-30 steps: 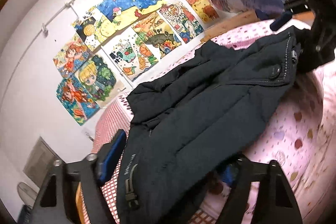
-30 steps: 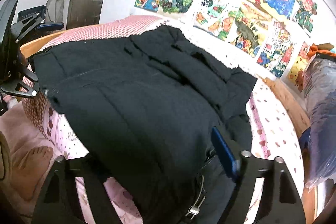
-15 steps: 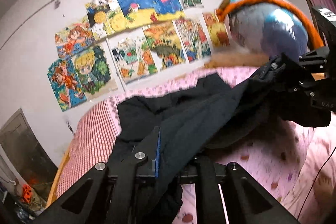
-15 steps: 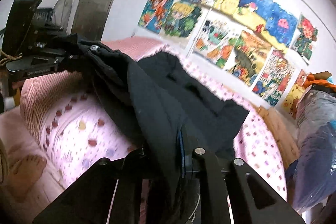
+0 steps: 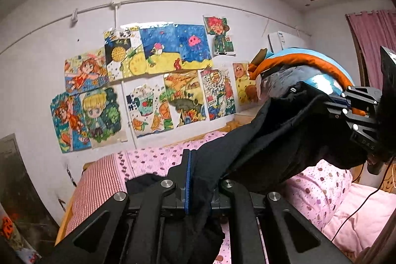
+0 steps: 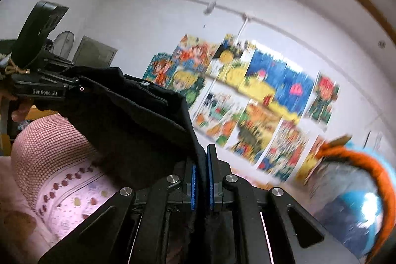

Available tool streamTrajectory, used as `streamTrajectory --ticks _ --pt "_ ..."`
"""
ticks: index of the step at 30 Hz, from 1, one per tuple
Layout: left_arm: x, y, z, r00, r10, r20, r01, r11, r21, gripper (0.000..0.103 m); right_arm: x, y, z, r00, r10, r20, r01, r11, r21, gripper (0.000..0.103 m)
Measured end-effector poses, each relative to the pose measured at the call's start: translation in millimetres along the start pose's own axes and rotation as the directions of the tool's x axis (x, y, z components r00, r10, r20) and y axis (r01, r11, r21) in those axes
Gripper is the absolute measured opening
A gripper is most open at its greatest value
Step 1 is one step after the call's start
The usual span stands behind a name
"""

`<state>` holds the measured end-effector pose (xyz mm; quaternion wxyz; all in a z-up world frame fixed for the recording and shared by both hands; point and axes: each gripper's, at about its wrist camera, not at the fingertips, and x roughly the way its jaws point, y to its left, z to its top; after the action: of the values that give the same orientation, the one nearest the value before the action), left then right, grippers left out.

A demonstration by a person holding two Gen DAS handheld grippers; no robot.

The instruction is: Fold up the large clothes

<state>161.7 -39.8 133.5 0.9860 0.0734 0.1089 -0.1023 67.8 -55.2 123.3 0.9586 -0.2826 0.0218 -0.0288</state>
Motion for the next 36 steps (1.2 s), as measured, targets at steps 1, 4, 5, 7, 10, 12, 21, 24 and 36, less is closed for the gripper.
streamTrajectory --ticks 1,4,5,7,10,12,21,24,36 --pt "2 -1 4 1.0 0.001 -0.006 -0.001 1.0 0.004 0.009 -2 -2 4 1.0 -0.006 0.007 0.006 1.0 0.002 0.007" --pt "20 0 14 0.998 0.014 -0.062 -0.014 1.0 0.005 0.009 6 -12 14 1.0 -0.02 0.004 0.02 1.0 0.016 0.007" --pt "29 1 16 0.996 0.019 -0.088 -0.019 1.0 -0.003 0.009 12 -14 15 1.0 -0.024 -0.007 0.024 1.0 0.017 0.007" --pt "46 4 17 0.99 0.022 -0.14 -0.026 0.999 -0.029 0.009 28 -16 14 0.999 -0.023 -0.033 0.023 1.0 0.014 0.007" --pt "76 14 16 0.981 0.015 -0.193 -0.027 0.998 -0.06 0.009 57 -18 12 0.997 -0.019 -0.07 0.019 1.0 0.006 0.007" --pt "92 16 15 0.978 0.04 -0.204 -0.05 0.998 -0.043 0.009 77 -19 11 0.997 -0.026 -0.076 0.026 1.0 -0.006 0.007" --pt "151 25 0 0.98 0.099 -0.172 -0.109 0.993 -0.05 0.009 149 -18 -12 0.994 -0.087 -0.063 0.087 0.996 -0.007 0.007" --pt "170 26 -11 0.983 0.129 -0.129 -0.134 0.99 -0.032 0.01 167 -15 -22 0.991 -0.112 -0.069 0.112 0.994 -0.009 0.007" --pt "249 62 -26 0.961 0.134 -0.241 -0.178 0.969 -0.169 0.01 230 -9 -49 0.979 -0.176 -0.103 0.171 0.984 -0.053 0.007"
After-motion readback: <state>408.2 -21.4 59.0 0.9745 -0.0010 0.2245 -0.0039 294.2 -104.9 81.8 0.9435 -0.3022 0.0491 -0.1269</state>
